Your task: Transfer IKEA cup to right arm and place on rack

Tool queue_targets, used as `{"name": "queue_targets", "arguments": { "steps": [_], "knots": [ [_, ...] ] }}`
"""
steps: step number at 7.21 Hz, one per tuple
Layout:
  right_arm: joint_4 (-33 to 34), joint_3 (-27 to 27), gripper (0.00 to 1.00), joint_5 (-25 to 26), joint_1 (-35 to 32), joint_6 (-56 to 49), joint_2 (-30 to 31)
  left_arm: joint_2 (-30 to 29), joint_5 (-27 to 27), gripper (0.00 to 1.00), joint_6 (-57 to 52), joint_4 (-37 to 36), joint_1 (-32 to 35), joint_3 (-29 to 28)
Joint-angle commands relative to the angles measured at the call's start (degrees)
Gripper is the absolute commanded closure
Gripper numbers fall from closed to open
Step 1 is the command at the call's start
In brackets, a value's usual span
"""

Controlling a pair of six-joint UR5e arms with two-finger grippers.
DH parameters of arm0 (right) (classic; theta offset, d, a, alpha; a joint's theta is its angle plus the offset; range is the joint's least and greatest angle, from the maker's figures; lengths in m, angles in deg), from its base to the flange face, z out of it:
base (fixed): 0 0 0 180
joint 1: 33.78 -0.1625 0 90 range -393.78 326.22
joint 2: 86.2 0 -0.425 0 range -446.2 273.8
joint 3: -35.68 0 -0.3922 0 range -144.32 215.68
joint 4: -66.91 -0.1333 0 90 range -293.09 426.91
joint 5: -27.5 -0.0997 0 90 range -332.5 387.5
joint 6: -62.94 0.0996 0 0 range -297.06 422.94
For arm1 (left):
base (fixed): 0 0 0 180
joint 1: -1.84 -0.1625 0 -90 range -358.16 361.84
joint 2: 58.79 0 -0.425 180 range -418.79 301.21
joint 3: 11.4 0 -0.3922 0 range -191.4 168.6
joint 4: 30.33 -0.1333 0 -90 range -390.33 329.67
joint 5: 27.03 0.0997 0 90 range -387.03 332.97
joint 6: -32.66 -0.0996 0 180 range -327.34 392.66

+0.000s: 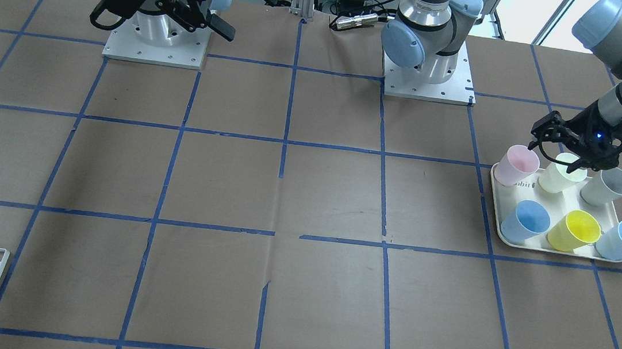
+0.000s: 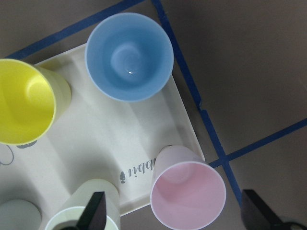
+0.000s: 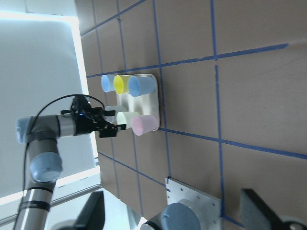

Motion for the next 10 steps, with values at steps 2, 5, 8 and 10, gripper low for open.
{"name": "queue_targets", "arguments": {
  "steps": [2, 5, 8, 10],
  "knots": [
    [0.04, -5.73, 0.00, -12.37, 2.07, 0.21, -0.04, -0.94, -0.11, 0.00, -7.75, -9.14, -1.00, 5.01],
    [-0.14, -8.90, 0.00, -21.45, 3.31, -2.06, -0.48, -1.73, -0.20, 0.00, -7.69, -9.25, -1.00, 6.17],
    [-8.73, -8.99, 0.00, -32.50, 3.39, -6.88, -0.57, -2.17, -0.02, 0.03, -7.96, -9.69, -1.09, 6.52],
    [-11.38, -9.34, 0.00, -32.88, 3.39, -9.63, -0.39, -3.48, 0.06, 0.05, -8.22, -12.14, -1.17, 6.52]
  ]
}}
